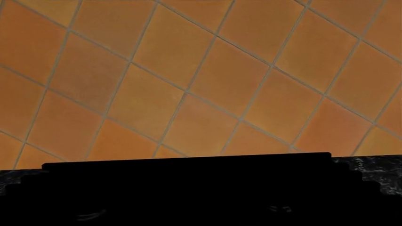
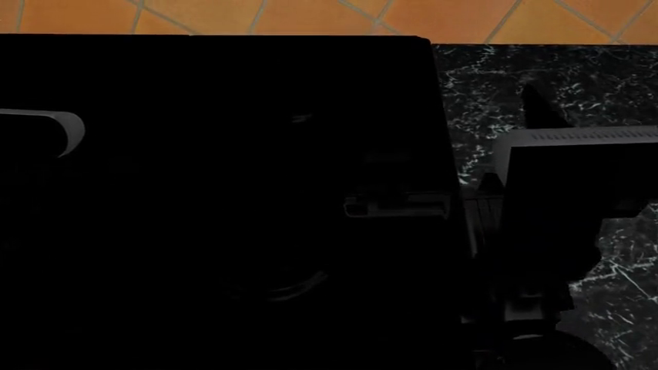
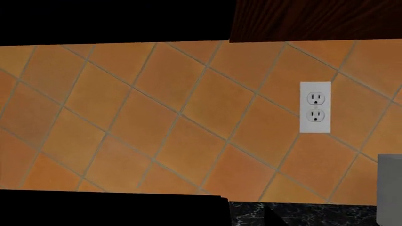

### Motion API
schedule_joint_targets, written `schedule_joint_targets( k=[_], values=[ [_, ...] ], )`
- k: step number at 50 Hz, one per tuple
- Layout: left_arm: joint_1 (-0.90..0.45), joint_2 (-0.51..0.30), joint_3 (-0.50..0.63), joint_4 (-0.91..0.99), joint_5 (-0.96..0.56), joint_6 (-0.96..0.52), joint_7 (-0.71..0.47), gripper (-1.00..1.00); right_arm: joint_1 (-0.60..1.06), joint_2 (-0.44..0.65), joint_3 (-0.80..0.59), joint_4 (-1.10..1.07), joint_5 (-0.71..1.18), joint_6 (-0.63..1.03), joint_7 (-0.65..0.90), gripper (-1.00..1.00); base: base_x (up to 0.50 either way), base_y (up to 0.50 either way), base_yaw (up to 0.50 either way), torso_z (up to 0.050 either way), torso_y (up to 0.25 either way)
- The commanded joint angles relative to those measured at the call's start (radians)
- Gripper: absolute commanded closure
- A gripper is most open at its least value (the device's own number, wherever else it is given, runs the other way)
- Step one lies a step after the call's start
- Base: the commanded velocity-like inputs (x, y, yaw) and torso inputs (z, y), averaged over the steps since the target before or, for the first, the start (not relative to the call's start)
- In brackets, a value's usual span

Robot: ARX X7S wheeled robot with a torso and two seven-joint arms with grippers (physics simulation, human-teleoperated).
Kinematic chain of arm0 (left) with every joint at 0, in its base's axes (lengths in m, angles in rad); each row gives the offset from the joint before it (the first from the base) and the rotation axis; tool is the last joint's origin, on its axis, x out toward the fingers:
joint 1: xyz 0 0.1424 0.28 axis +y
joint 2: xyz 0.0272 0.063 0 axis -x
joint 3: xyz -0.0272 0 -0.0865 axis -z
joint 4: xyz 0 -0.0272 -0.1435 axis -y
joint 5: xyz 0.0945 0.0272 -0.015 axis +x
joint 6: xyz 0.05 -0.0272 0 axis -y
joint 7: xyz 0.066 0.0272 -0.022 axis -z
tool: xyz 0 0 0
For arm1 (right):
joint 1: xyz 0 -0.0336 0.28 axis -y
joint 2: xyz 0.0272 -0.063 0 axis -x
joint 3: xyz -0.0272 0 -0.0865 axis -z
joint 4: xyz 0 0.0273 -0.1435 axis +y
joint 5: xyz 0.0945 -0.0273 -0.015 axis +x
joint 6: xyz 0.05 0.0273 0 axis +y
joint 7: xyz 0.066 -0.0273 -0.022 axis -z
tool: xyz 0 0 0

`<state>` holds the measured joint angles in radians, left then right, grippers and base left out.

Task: Press the start button on the microwave

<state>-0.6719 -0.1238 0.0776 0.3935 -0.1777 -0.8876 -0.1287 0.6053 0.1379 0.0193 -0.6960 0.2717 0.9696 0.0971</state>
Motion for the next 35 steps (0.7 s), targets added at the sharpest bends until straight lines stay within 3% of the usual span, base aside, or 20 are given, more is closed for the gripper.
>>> schedule_joint_targets(
  k=[1,3,11,21,35],
  values=[
    [0.0,-0.005,0.008,-0.011,-0.008,0.008,-0.008,-1.0,0.115,-0.002,0.02,-0.181,0.032,0.225,0.075,-1.0,0.0,0.0,0.0,0.0,0.0],
    [-0.003,-0.006,0.01,-0.009,-0.01,0.004,-0.009,-1.0,0.207,-0.007,0.015,-0.238,0.038,0.358,0.109,-1.0,0.0,0.0,0.0,0.0,0.0],
    [-0.013,-0.012,0.017,-0.002,-0.019,-0.008,-0.011,-1.0,0.575,-0.016,0.064,-0.255,0.104,0.589,0.092,-1.0,0.0,0.0,0.0,0.0,0.0],
    [-0.017,-0.017,0.024,0.013,-0.027,-0.018,-0.018,-1.0,0.874,0.052,0.009,-0.026,0.239,0.596,0.188,-1.0,0.0,0.0,0.0,0.0,0.0],
    [-0.011,-0.026,0.038,0.008,-0.035,0.001,-0.02,-1.0,1.184,0.009,-0.03,0.406,0.282,0.535,0.207,-1.0,0.0,0.0,0.0,0.0,0.0]
  ],
)
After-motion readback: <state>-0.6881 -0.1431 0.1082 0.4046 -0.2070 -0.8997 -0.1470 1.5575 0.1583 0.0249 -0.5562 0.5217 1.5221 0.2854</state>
